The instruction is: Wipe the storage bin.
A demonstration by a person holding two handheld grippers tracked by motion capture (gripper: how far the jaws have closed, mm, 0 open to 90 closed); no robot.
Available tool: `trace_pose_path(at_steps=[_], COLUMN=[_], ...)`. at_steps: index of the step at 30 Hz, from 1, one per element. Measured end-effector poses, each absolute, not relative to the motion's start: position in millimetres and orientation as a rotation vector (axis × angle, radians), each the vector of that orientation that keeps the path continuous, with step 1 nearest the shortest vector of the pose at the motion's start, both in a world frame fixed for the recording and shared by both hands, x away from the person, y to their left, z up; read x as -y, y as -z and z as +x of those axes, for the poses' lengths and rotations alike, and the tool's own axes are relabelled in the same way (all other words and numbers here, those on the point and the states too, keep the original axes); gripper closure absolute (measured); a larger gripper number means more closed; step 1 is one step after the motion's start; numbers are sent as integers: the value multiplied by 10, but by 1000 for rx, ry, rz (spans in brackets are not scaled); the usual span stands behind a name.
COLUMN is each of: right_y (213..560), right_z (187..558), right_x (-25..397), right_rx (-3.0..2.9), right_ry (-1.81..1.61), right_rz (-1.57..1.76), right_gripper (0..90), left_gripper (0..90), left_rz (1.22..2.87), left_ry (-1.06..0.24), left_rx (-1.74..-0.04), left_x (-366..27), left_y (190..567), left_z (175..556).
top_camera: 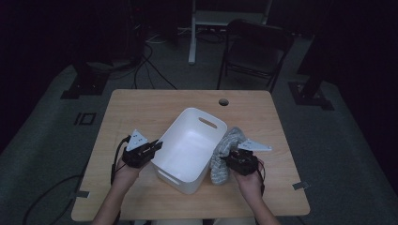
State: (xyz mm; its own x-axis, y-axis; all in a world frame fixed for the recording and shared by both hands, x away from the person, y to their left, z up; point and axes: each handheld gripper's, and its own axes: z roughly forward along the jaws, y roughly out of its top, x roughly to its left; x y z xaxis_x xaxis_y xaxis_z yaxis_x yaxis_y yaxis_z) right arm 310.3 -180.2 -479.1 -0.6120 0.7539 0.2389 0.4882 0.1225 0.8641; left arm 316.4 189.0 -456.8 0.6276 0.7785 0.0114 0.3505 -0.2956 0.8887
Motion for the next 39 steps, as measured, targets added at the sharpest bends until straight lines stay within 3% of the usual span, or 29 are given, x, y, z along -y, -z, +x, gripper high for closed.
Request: trace_pose_path(at_steps=[39], right_y=[5159], right_z=[3246], right_x=[1756], right_rx=[-2232], right_ry=[-1299], right_rz=[1320], right_gripper=[750], left_gripper=[823], left_rz=[1883], left_ry=[-566], left_rx=[-911], left_x=[-1871], left_y=[4572], left_z=[3164])
